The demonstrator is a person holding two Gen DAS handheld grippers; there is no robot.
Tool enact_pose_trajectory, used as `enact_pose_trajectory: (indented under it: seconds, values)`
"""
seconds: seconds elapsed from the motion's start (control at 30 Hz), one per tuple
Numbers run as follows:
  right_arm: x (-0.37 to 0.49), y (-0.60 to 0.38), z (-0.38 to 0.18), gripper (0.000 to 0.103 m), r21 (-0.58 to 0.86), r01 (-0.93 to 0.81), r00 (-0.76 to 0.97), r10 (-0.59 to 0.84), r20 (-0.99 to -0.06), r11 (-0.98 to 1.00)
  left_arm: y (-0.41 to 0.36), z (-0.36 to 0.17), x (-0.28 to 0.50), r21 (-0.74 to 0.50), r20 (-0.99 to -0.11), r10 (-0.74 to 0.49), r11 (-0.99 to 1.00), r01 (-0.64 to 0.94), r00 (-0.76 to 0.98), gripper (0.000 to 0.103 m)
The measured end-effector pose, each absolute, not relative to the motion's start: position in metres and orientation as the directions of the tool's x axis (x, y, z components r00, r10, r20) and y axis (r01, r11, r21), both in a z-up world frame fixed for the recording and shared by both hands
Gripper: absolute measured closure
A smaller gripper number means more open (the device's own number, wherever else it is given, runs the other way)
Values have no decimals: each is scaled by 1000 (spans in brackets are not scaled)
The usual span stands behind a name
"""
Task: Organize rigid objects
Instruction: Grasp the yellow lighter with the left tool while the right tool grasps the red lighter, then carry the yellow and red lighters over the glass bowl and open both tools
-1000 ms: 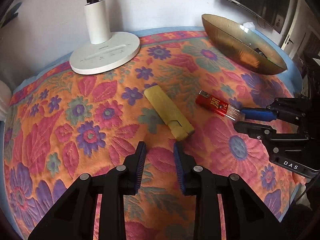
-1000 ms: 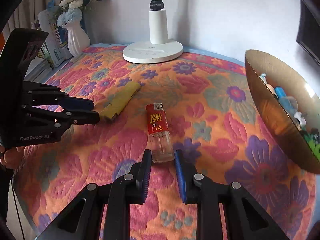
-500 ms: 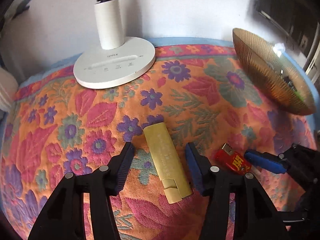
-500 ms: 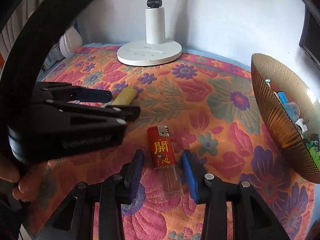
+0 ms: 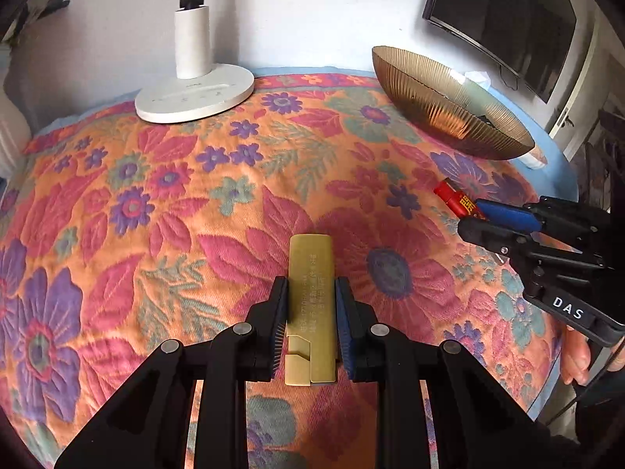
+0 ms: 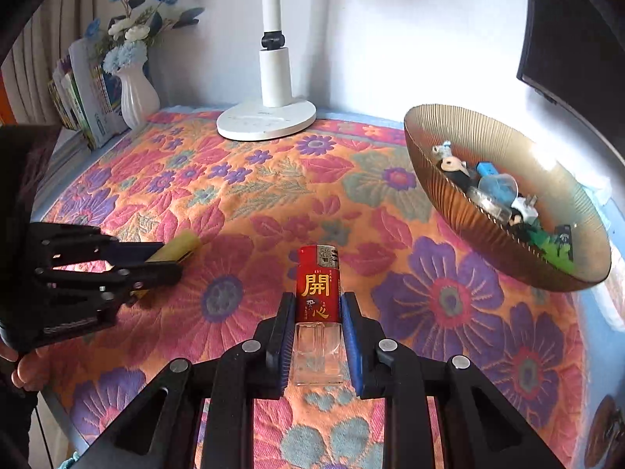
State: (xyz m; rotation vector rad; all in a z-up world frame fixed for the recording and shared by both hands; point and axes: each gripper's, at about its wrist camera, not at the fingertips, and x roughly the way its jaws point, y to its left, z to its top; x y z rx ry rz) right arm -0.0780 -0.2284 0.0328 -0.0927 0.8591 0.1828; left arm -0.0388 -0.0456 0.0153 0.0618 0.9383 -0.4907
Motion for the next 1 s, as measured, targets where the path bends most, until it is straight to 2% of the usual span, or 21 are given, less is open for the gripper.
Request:
enact_pose_trajectory:
  seconds: [0.07, 0.1, 0.13, 0.17, 0.2, 0.3, 0.47, 0.77, 0.9, 0.97, 1.0]
  values:
    - [-77, -227, 17, 80, -5, -207, 604, 124, -787, 978, -48, 13, -46, -147, -786, -364, 895, 421, 500, 82]
    - [-78, -226, 13, 80, -13, -207, 604, 118, -788, 978, -49, 13, -47, -146, -787, -359, 899, 413, 502, 79]
    - [-81, -226, 18, 74, -21, -213, 620, 119, -776, 977, -47, 13, -49, -161, -786, -367, 898, 409, 498, 76]
    - [-80, -226, 18, 55, -15, -222, 614, 128, -779, 975, -48, 13, -49, -178, -784, -378, 897, 405, 492, 70]
    - [-77, -226, 16, 51, -5, -223, 593, 131, -794, 975, -47, 13, -51, -177, -783, -373, 900, 398, 497, 69]
    - [-76, -231, 17, 51, 23, -220, 592, 152, -791, 975, -56, 12, -55, -105, -784, -317, 915, 389, 533, 69]
    - [-80, -227, 18, 51, -21, -214, 606, 116, -787, 977, -68, 10, -59, -2, -774, -225, 936, 353, 592, 67]
    - [-76, -226, 16, 51, -18, -198, 607, 108, -787, 980, -78, 10, -67, 120, -750, -137, 934, 337, 648, 67]
    - [-75, -226, 16, 56, -17, -190, 609, 104, -786, 982, -76, 11, -66, 102, -752, -153, 934, 343, 641, 69]
    - [-75, -226, 16, 62, -20, -189, 612, 102, -784, 982, -75, 11, -66, 94, -753, -160, 934, 345, 639, 70]
    - [-76, -226, 16, 66, -24, -189, 614, 99, -783, 982, -76, 11, -66, 97, -752, -161, 932, 348, 640, 75]
